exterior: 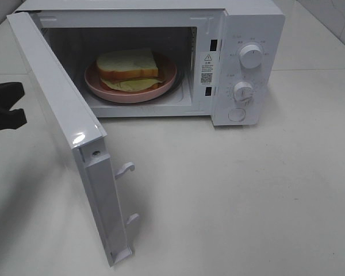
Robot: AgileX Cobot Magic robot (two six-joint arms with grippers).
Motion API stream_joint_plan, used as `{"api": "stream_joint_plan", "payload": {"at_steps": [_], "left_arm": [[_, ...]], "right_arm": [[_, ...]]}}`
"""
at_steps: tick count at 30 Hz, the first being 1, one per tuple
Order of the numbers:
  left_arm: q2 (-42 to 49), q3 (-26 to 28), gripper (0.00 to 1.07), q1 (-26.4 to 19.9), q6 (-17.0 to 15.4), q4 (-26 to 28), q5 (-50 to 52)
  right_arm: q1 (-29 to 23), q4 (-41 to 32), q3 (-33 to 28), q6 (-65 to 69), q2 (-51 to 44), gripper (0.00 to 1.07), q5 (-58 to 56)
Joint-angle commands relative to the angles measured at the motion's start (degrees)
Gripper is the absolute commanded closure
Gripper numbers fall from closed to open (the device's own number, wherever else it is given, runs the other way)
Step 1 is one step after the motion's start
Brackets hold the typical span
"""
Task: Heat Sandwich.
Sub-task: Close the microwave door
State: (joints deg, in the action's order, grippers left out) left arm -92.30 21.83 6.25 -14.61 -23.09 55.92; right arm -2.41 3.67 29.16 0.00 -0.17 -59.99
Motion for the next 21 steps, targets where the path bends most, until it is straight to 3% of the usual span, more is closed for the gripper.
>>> {"api": "stream_joint_plan", "payload": {"at_steps": [1, 21], "left_arm": [[-1.26, 1.55, 1.06, 2.01, 0.11, 0.06, 0.86], [-8.88, 13.35, 1.06, 14.38, 0.06, 3.72, -2.23]], "right_arm": [[0.46, 0.06, -0.29, 0.69, -1.49, 0.31, 0.46], [0.46, 0.06, -0.29, 0.69, -1.49, 0.31, 0.46]]}}
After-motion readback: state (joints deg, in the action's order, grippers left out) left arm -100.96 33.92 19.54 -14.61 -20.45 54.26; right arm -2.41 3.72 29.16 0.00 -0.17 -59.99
